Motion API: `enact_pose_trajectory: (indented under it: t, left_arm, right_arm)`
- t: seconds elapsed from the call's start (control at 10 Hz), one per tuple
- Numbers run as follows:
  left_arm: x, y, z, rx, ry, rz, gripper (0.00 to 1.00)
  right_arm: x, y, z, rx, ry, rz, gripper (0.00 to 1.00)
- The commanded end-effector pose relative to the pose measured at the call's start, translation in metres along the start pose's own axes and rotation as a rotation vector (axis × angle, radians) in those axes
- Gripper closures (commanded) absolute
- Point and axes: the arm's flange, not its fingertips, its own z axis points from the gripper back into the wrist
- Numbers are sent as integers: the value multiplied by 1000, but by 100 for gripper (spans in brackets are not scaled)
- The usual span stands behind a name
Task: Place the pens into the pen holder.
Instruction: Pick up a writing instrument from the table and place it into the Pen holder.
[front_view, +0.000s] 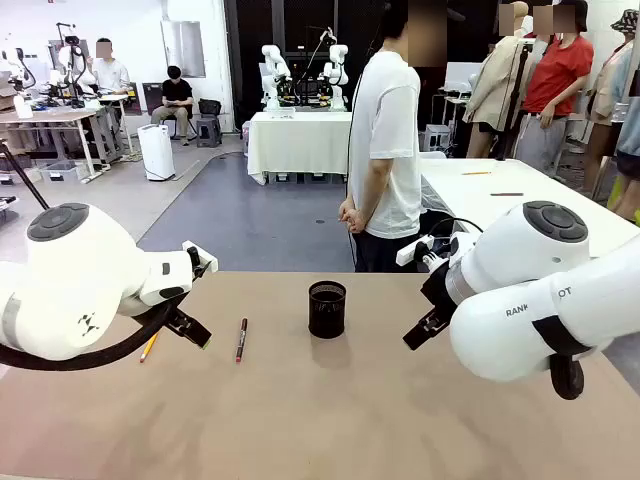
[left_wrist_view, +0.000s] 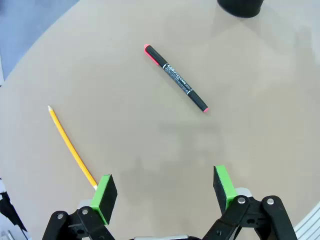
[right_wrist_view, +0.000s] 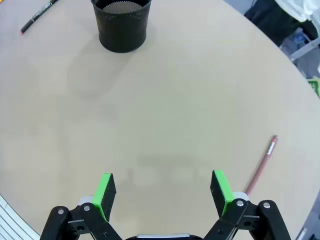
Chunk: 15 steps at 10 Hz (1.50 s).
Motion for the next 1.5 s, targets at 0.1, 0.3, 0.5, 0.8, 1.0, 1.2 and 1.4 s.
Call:
enact_pose_trajectory:
  t: [0.1, 0.3, 0.5, 0.8, 1.0, 1.2, 1.4]
  left_arm:
    - [0, 0, 0, 0, 0, 0, 0]
    - [0, 0, 0, 0, 0, 0, 0]
    - [0, 0, 0, 0, 0, 0, 0]
    - [0, 0, 0, 0, 0, 0, 0]
    - [0, 0, 0, 0, 0, 0, 0]
    - [0, 0, 0, 0, 0, 0, 0]
    - [0, 0, 0, 0, 0, 0, 0]
  right_arm:
    - [0, 0, 0, 0, 0, 0, 0]
    - [0, 0, 0, 0, 0, 0, 0]
    - [0, 0, 0, 0, 0, 0, 0]
    - [0, 0, 0, 0, 0, 0, 0]
    - [0, 0, 0, 0, 0, 0, 0]
    - [0, 0, 0, 0, 0, 0, 0]
    - [0, 0, 0, 0, 0, 0, 0]
